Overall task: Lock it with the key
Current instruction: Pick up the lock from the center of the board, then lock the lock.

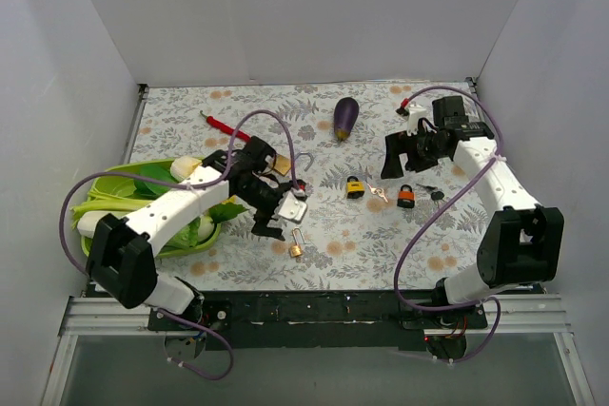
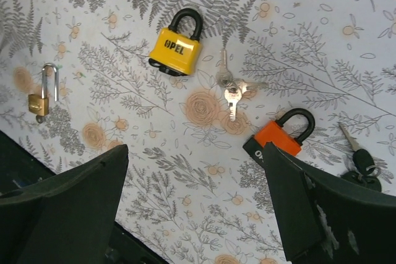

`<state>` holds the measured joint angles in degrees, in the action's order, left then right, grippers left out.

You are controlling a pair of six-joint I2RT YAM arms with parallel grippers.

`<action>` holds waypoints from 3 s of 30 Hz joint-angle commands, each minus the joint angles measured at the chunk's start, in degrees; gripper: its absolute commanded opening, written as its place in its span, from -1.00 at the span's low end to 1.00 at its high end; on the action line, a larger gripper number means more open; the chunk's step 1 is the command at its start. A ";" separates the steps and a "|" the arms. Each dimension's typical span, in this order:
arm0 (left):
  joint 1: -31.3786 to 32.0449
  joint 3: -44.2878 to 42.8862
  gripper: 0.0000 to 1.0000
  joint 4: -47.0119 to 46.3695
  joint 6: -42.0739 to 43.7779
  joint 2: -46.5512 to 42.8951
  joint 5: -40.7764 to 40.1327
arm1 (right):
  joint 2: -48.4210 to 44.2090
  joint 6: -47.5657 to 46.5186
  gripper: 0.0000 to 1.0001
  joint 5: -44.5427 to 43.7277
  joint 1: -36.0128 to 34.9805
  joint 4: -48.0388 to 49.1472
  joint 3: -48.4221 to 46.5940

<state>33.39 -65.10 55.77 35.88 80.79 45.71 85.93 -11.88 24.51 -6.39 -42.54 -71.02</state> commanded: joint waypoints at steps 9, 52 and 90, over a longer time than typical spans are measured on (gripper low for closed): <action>11.87 2.08 0.50 2.41 28.79 12.18 -9.06 | -4.28 2.83 0.96 12.48 3.49 -0.96 3.79; 13.20 -3.99 -0.93 -15.64 -1.75 11.87 -3.27 | -6.12 4.23 0.96 21.01 4.55 1.32 5.89; 15.13 -8.29 -0.98 -36.26 -32.98 5.69 -14.78 | -10.26 36.57 0.22 32.53 -10.39 34.63 20.13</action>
<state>48.18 -71.09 21.74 3.33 87.02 31.33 75.53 22.41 57.01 -16.32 -11.75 -51.24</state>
